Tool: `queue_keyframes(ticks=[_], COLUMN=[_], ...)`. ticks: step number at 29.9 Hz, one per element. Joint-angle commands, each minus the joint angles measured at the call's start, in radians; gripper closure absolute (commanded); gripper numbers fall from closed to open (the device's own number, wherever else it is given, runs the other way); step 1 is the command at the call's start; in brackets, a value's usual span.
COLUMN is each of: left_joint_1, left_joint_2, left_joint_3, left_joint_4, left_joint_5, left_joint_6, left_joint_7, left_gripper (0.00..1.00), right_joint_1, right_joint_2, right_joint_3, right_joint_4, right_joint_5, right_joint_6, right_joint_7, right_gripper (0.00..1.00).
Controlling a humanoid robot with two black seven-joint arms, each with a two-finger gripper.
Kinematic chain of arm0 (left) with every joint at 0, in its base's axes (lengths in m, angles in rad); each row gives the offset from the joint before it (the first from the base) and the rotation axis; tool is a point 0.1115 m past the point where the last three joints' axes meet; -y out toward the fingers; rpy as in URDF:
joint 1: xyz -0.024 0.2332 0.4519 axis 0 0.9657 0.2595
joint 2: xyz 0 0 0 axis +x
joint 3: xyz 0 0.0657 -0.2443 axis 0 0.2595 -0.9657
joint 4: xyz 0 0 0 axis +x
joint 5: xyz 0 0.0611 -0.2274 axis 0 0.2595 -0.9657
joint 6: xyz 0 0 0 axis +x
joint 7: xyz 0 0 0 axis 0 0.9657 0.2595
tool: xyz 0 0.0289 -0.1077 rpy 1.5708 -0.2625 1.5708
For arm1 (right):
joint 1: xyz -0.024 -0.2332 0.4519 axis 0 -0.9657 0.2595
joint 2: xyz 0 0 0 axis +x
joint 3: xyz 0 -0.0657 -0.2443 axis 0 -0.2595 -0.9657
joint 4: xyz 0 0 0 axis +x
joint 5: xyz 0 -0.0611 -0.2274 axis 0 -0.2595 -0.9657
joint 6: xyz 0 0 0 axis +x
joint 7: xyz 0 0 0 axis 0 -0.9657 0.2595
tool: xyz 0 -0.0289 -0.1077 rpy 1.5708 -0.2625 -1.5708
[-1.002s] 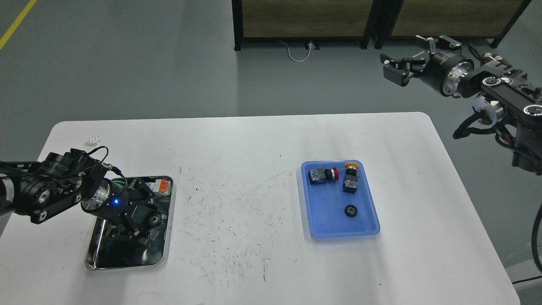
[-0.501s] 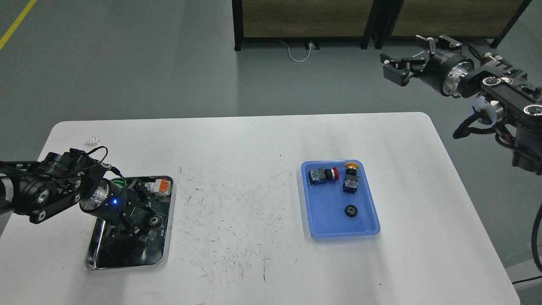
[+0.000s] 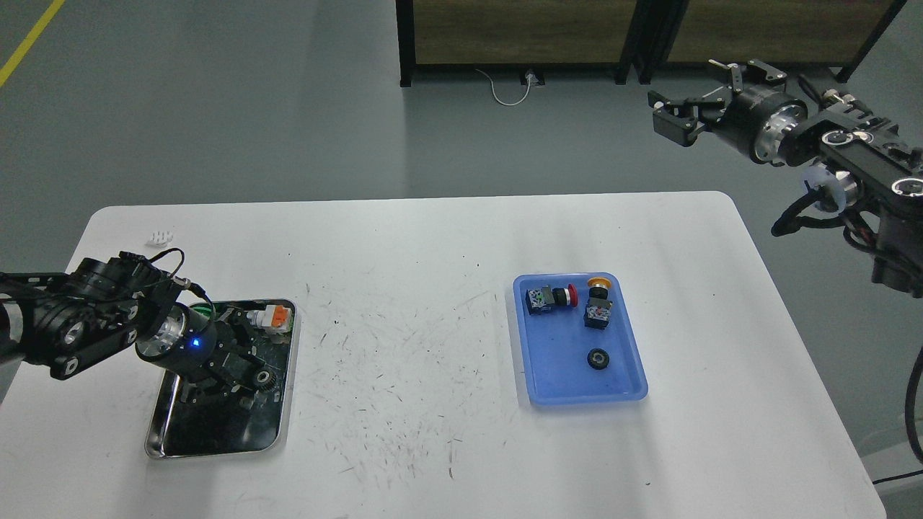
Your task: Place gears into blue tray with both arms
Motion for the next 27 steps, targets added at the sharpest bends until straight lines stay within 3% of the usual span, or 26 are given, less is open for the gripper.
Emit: queue_keyframes(ticks=[1,27], left_joint_1=[-0.01,-0.091], left_joint_2=[0.002,0.08], left_joint_3=[0.0,-0.009], left_joint_4=[-0.002,-0.054], left_joint_5=[-0.004,-0.013], left_joint_6=[0.0,0.0], left_joint_7=[0.0,0.0], left_gripper=[0.67,0.67], right_joint_1=[-0.001,0.002], right_joint_2=[0.0,0.013], right_joint_3=[0.0,0.0], right_joint_4=[-0.001,-0.005], right_joint_5=[0.0,0.0], right_joint_6=[0.0,0.0], right_joint_7=[0.0,-0.003], right_gripper=[0.05,0.04])
